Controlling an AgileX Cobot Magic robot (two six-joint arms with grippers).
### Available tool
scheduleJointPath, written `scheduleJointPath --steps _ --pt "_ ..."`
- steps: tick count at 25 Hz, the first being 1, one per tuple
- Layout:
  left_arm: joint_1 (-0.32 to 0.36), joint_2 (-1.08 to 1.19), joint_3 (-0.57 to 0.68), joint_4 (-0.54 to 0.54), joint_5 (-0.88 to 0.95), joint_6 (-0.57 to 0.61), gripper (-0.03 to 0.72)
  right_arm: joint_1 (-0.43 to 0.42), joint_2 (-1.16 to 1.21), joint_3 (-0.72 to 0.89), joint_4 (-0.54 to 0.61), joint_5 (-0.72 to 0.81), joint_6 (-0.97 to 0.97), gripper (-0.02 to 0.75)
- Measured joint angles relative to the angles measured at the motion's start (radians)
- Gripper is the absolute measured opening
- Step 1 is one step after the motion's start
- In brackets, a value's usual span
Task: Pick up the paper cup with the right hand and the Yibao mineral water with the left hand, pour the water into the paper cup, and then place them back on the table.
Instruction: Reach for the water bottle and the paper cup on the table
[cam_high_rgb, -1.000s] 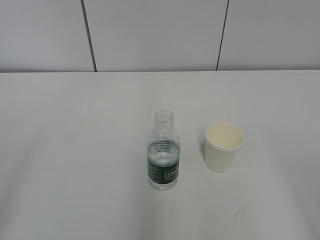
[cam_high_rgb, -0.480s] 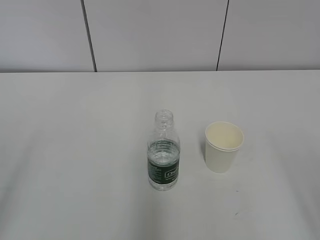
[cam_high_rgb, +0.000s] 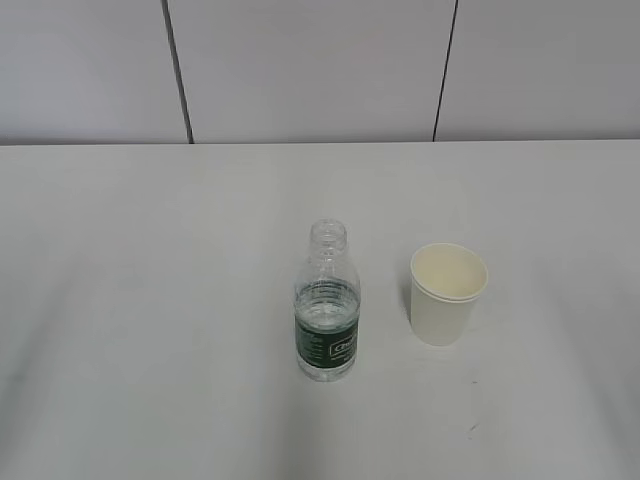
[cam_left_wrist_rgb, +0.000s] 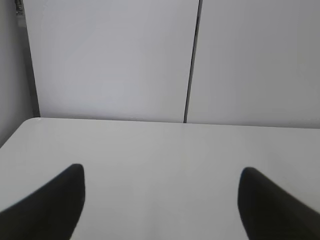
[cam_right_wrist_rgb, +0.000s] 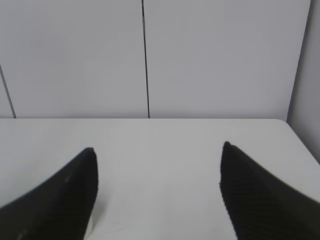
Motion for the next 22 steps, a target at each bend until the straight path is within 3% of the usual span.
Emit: scheduleJointPath --steps 8,22 --pt "0.0 0.175 0.0 0.0 -0.176 0.0 0.557 0.0 0.055 0.064 0.0 -0.137 0.0 0.593" --pt "0.0 0.445 0.0 -0.001 -0.361 0.0 0.554 0.0 0.437 0.08 0.0 -0.381 -0.006 0.592"
